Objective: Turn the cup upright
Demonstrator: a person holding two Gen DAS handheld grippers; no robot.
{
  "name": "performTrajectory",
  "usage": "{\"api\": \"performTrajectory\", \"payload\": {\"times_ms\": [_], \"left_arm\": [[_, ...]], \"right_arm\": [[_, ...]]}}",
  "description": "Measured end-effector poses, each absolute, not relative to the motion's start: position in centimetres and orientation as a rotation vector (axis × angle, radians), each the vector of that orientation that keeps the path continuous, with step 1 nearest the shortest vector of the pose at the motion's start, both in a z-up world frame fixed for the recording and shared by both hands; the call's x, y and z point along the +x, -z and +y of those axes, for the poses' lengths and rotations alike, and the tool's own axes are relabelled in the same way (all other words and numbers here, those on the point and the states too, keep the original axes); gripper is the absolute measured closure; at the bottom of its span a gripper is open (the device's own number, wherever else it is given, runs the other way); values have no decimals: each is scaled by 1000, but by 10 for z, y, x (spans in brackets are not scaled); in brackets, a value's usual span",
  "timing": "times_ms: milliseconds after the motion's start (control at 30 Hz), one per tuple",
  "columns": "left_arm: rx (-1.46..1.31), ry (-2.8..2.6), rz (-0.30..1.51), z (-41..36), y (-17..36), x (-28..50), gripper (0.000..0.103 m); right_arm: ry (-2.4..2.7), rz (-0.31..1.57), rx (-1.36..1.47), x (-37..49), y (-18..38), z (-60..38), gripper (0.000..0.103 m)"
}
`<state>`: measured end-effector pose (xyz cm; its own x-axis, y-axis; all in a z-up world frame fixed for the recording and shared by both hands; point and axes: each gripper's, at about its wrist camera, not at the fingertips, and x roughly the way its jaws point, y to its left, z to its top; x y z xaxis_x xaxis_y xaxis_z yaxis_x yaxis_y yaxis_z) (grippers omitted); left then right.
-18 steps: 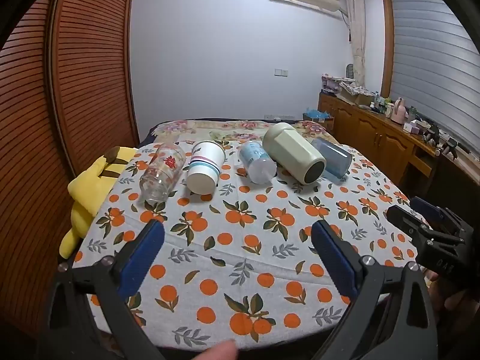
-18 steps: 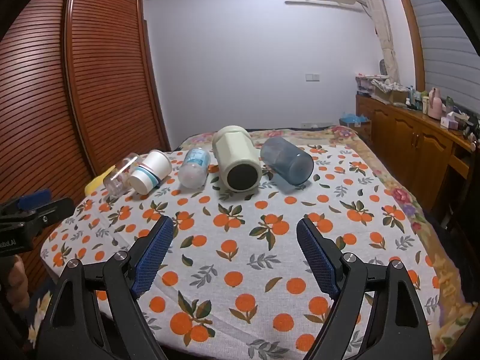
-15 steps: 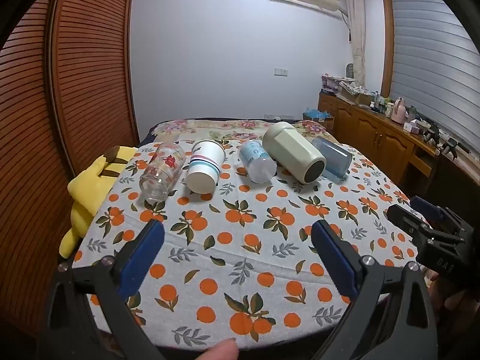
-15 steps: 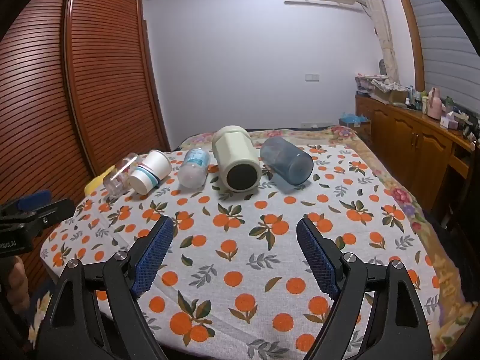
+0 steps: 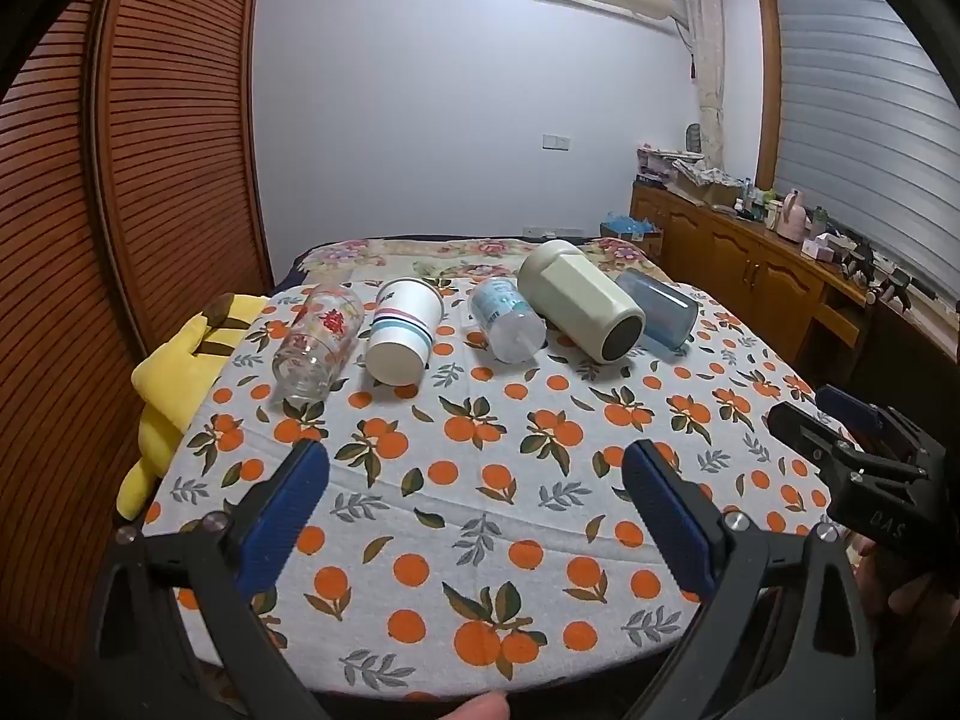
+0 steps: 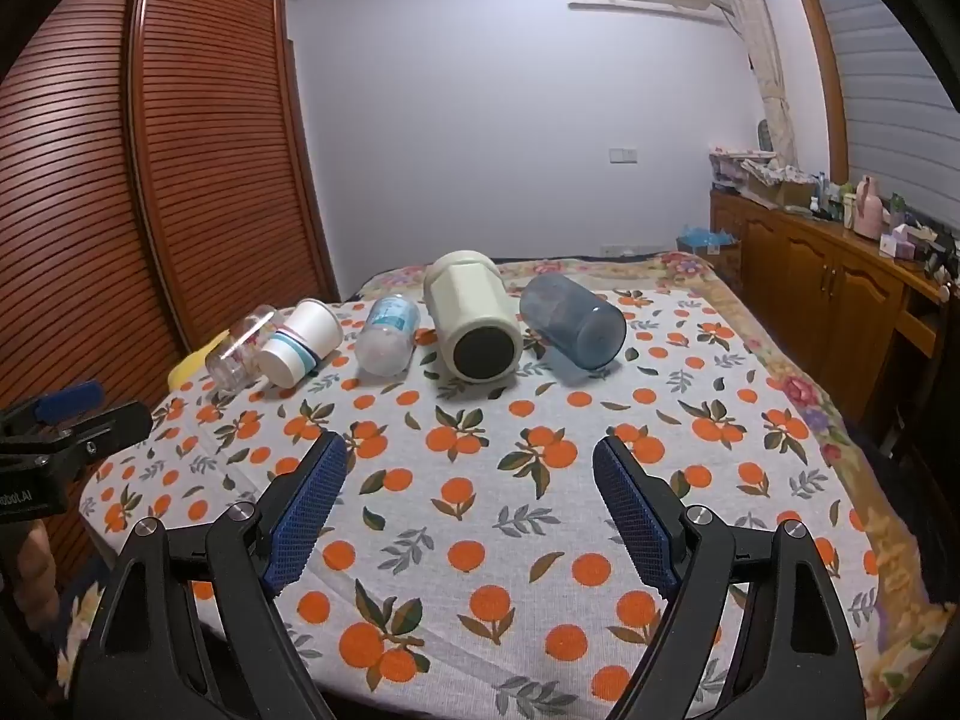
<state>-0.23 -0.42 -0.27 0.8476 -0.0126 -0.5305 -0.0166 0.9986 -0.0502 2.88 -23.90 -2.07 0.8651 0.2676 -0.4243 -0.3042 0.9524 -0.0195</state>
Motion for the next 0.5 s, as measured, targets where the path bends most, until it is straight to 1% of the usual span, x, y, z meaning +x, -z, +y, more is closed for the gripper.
{"api": "performTrajectory", "payload": {"times_ms": [500], "left_arm": [[-54,0,560,-5,3,-2,4]], "right_arm": [[-301,432,-88,29,21,-239,17]]}}
